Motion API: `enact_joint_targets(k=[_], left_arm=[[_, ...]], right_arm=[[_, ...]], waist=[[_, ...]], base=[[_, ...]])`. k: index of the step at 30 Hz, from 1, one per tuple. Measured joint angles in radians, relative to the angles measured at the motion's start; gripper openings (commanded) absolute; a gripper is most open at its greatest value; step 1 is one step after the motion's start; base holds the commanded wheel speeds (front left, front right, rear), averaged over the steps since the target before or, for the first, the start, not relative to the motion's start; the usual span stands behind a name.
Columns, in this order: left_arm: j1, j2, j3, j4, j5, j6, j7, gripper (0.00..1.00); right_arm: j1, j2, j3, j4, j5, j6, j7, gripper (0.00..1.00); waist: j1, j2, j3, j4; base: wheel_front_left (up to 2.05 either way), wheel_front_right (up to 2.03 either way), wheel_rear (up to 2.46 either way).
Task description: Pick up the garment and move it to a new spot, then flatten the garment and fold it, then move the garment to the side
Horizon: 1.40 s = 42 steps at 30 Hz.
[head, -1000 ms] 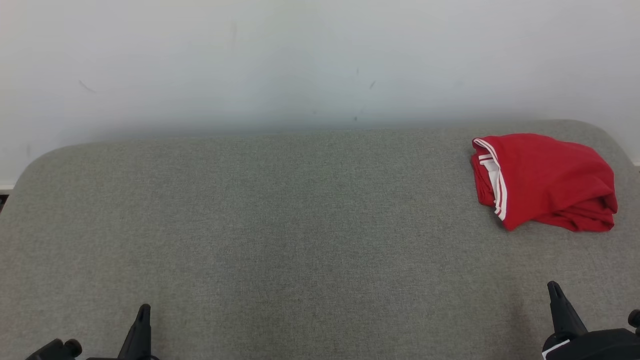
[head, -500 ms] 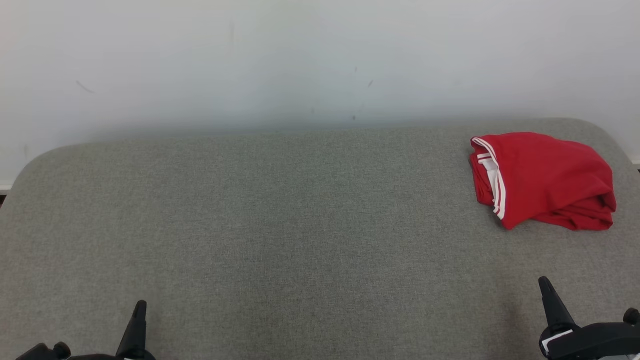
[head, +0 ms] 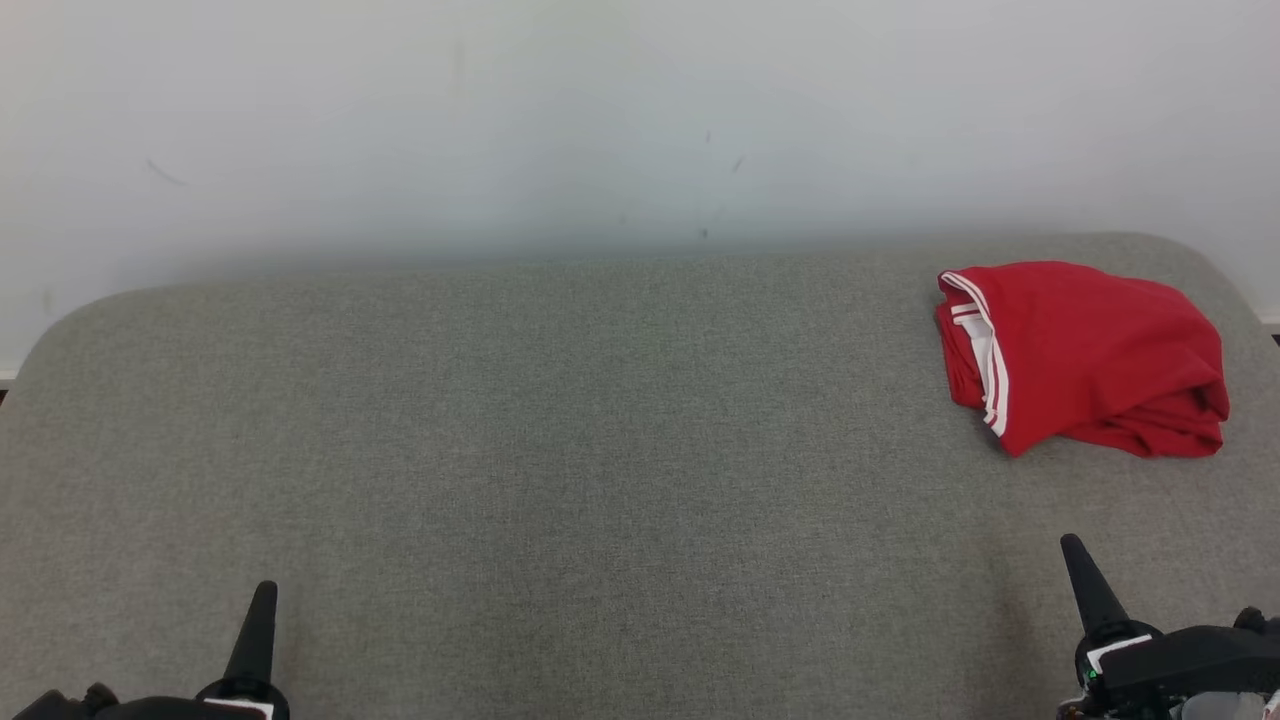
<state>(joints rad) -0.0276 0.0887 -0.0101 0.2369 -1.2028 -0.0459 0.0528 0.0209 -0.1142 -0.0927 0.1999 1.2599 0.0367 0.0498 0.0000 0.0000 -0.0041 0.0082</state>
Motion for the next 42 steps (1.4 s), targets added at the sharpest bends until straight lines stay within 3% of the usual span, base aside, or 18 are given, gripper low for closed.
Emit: enact_joint_targets(k=[29,42], left_arm=[[-0.047,-0.048,0.097,0.053,-0.379,-0.071,0.057,0.00],[-0.048,-0.050,0.099,0.059,-0.391,-0.078,0.058,0.00]], right_arm=[[-0.097,0.065,-0.039,0.089,0.323,0.075,0.061,0.00],[-0.109,0.069,-0.039,0.092,0.342,0.078,0.065,0.00]], waist=[[0.0000,0.0000,0.006,-0.008],[0.0000,0.0000,0.006,-0.008]], base=[[0.00,0.00,0.00],[0.00,0.00,0.00]])
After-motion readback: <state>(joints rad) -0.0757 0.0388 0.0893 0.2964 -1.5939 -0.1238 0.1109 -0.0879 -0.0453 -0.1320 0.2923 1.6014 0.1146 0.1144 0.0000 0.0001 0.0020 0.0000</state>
